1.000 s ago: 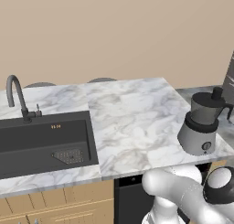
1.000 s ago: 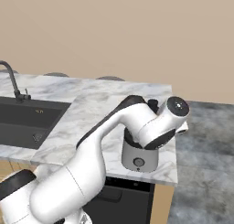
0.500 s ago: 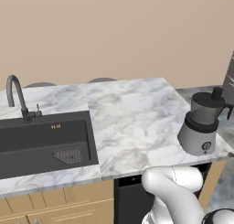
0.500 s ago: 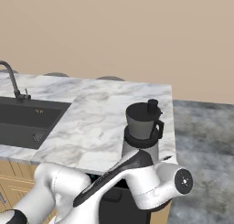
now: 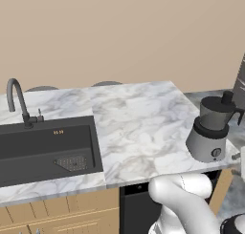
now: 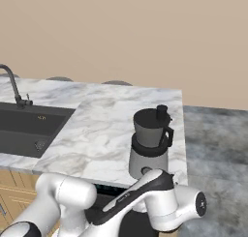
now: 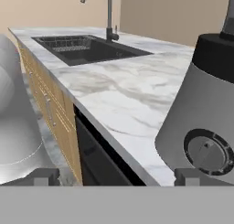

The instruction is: Open the blender lid, put the pear in the blender, close the lid, and start the blender.

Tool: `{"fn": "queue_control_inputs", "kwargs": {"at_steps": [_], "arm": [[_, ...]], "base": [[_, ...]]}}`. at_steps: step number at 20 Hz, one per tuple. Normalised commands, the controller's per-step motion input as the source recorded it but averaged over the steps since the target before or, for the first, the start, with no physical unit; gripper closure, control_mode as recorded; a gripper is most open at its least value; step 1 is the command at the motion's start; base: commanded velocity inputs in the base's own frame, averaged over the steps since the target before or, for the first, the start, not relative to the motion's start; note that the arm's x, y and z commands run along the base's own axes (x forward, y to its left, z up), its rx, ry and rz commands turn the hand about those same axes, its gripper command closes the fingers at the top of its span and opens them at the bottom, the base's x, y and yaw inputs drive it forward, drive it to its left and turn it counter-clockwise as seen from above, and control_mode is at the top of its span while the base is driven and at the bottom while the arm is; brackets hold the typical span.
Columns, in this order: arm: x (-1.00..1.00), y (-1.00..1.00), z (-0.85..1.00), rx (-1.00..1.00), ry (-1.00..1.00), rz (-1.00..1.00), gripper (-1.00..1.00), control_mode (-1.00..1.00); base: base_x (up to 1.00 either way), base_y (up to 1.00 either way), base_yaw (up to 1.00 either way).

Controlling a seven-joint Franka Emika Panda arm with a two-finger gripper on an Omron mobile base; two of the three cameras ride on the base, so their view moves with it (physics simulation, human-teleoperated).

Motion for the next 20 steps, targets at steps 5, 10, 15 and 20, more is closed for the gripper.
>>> {"fn": "queue_control_inputs", "kwargs": {"at_steps": [5, 10, 15, 20], "arm": [[-0.27, 0.05, -0.05, 0.11, 0.00, 0.15, -1.00, -1.00], [-0.04, 0.28, 0.00, 0.07, 0.00, 0.01, -1.00, -1.00], [0.00, 0.37, -0.04, 0.01, 0.00, -0.03, -1.00, -1.00], [0.00, 0.17, -0.02, 0.00, 0.00, -0.07, -1.00, -1.00]], "base": [[0.00, 0.00, 0.00], [0.00, 0.00, 0.00], [0.00, 0.00, 0.00], [0.00, 0.00, 0.00]]}}
